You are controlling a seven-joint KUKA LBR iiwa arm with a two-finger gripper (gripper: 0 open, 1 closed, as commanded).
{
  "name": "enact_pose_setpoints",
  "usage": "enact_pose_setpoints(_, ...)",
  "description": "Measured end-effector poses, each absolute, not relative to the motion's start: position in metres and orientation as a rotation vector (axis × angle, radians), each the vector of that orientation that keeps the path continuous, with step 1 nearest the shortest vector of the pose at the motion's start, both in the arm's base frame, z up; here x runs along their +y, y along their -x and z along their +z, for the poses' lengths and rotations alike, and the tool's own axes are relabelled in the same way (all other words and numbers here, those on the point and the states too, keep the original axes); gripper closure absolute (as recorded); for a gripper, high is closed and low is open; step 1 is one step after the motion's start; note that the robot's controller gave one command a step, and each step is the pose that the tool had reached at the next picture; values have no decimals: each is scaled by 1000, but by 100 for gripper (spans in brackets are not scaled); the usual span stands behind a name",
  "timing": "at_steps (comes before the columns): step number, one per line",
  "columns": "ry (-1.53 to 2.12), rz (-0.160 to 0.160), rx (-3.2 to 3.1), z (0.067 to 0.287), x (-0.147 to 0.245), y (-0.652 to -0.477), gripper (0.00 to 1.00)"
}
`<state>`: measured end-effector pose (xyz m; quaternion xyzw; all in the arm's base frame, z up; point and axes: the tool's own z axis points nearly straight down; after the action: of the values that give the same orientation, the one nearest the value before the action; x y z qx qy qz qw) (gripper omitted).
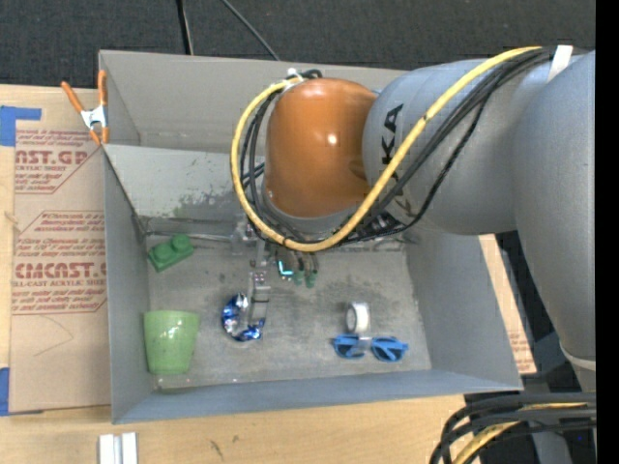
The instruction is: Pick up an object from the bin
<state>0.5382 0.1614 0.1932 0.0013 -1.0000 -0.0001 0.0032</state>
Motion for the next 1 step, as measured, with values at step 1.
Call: enact_pose_setpoints(1,-252,2,-3126,66,109,-551,0)
